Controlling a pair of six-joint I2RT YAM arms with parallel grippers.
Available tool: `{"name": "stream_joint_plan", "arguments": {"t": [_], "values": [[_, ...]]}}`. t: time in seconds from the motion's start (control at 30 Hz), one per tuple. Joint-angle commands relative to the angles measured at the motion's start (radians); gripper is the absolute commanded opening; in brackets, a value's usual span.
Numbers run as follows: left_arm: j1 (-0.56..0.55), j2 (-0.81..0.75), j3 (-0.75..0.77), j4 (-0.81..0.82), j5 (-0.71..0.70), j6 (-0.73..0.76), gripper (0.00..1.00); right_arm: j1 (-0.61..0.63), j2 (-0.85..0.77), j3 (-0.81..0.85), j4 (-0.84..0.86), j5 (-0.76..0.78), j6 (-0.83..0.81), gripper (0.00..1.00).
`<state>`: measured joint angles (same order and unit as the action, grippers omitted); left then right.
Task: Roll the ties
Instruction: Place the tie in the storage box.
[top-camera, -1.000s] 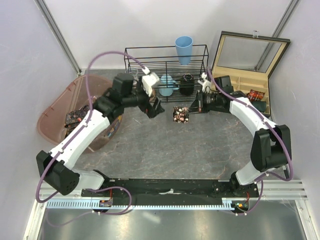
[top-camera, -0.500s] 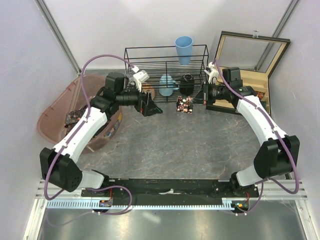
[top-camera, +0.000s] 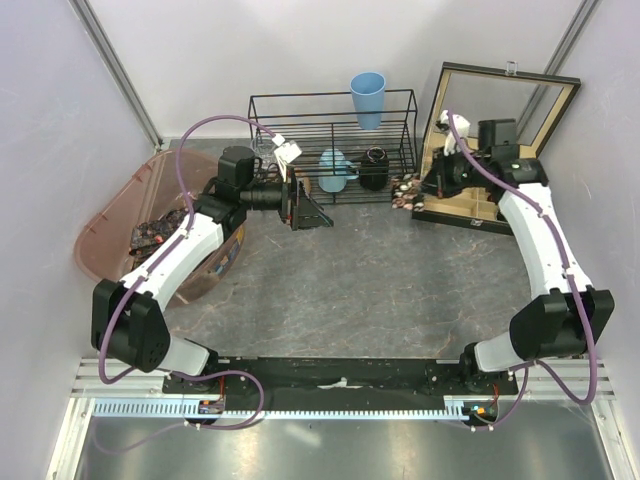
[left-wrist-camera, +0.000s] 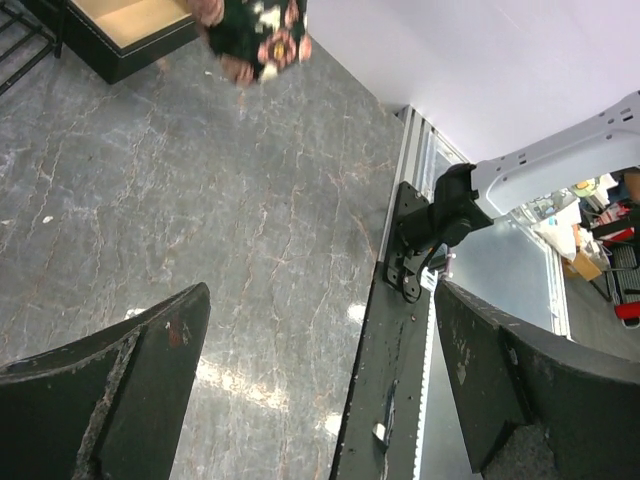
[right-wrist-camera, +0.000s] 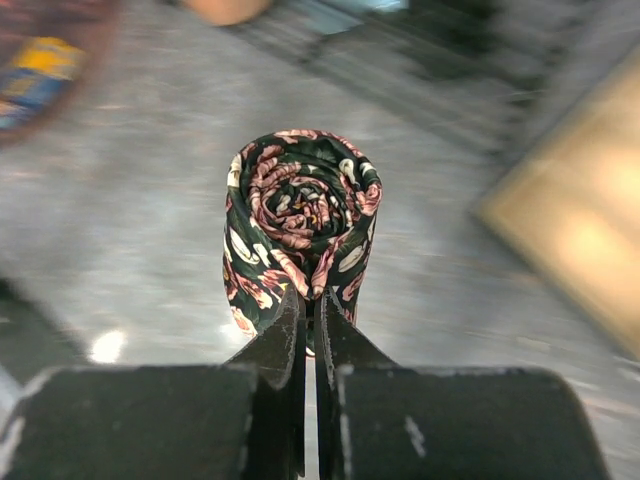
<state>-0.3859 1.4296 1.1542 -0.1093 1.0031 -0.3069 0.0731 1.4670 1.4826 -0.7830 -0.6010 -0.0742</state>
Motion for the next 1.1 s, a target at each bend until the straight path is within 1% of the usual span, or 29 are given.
{"name": "stream_joint_plan", "arguments": {"t": [0.0,0.03,0.1,0.13,0.17,0.23,0.3,0.33,0.57,0.73,0.9,0.97,1.07], "values": [[-0.001,0.003,-0.013,0.059,0.048,-0.038,1.00,-0.065,-0.013,0.125,-0.113,0.154,-0.365,0.00],[-0.001,0.003,-0.016,0.059,0.049,-0.037,0.99,-0.103,-0.008,0.149,-0.130,0.176,-0.430,0.00],[-0.002,0.005,-0.021,0.059,0.051,-0.038,0.99,-0.136,0.004,0.165,-0.130,0.234,-0.525,0.00],[-0.001,0.005,-0.022,0.057,0.051,-0.038,0.99,-0.162,0.010,0.179,-0.133,0.256,-0.633,0.00],[-0.002,0.008,-0.022,0.057,0.052,-0.037,0.99,-0.174,0.019,0.186,-0.131,0.273,-0.679,0.00],[-0.001,0.012,-0.013,0.045,0.057,-0.025,0.99,-0.219,0.055,0.223,-0.131,0.299,-0.806,0.00],[-0.001,0.022,-0.004,0.033,0.057,-0.005,0.99,-0.243,0.096,0.251,-0.136,0.313,-0.892,0.00],[-0.001,0.023,-0.002,0.020,0.057,0.002,0.99,-0.260,0.108,0.272,-0.139,0.320,-0.974,0.00],[-0.001,0.017,-0.022,0.017,0.051,0.022,0.99,-0.291,0.214,0.331,-0.165,0.383,-1.275,0.00],[0.001,0.020,-0.033,0.014,0.039,0.028,0.99,-0.300,0.266,0.340,-0.188,0.392,-1.351,0.00],[0.002,0.048,-0.025,-0.007,0.040,0.037,0.99,-0.273,0.341,0.361,-0.174,0.374,-1.323,0.00],[0.001,0.063,-0.022,-0.009,0.042,0.038,0.99,-0.251,0.380,0.364,-0.145,0.382,-1.282,0.00],[0.005,0.075,-0.010,-0.015,0.038,0.043,0.99,-0.228,0.438,0.395,-0.130,0.412,-1.267,0.00]]}}
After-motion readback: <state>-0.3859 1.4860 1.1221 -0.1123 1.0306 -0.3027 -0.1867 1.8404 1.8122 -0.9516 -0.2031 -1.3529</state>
